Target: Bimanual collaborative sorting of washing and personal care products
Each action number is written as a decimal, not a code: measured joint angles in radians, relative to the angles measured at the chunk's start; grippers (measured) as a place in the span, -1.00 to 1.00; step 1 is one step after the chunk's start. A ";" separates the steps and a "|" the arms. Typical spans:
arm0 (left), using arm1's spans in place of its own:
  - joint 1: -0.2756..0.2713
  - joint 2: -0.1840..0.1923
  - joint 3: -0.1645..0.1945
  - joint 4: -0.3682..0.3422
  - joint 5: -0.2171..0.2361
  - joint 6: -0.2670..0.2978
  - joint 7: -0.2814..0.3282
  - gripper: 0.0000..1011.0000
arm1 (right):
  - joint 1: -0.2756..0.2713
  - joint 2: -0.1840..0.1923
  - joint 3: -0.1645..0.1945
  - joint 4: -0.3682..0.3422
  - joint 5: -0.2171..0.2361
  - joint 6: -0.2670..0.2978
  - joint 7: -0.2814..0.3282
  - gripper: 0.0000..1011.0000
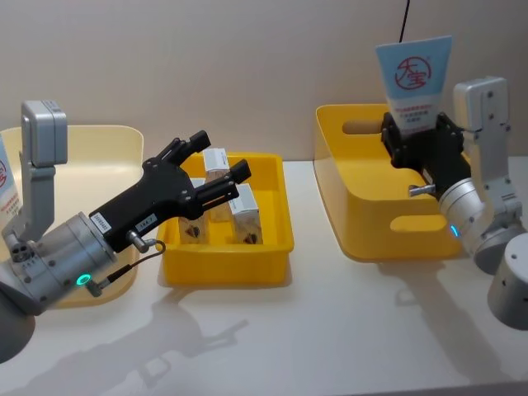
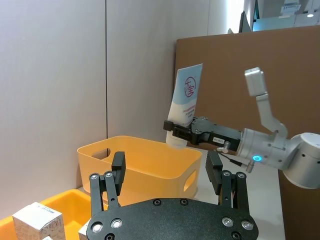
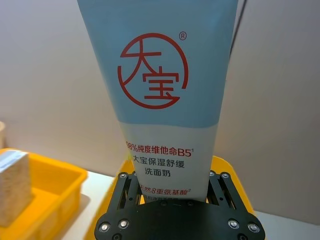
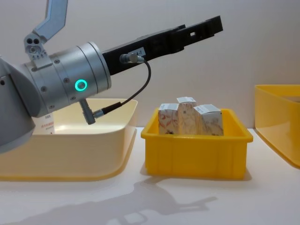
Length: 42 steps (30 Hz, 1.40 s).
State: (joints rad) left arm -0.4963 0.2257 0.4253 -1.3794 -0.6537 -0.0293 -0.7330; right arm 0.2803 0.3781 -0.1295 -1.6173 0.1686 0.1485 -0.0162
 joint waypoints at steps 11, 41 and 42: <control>0.000 0.000 0.000 0.000 0.000 0.000 0.000 0.98 | 0.052 -0.031 0.010 0.091 -0.027 0.062 -0.044 0.05; 0.000 0.000 0.000 0.000 0.000 0.000 0.000 0.98 | 0.108 -0.082 0.006 0.187 -0.047 0.168 -0.078 0.98; 0.000 0.000 0.000 0.000 0.000 0.000 0.000 0.98 | 0.108 -0.082 0.006 0.187 -0.047 0.169 -0.078 0.98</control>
State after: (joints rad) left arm -0.4963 0.2256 0.4253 -1.3794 -0.6537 -0.0293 -0.7331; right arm 0.3887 0.2960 -0.1234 -1.4301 0.1220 0.3171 -0.0946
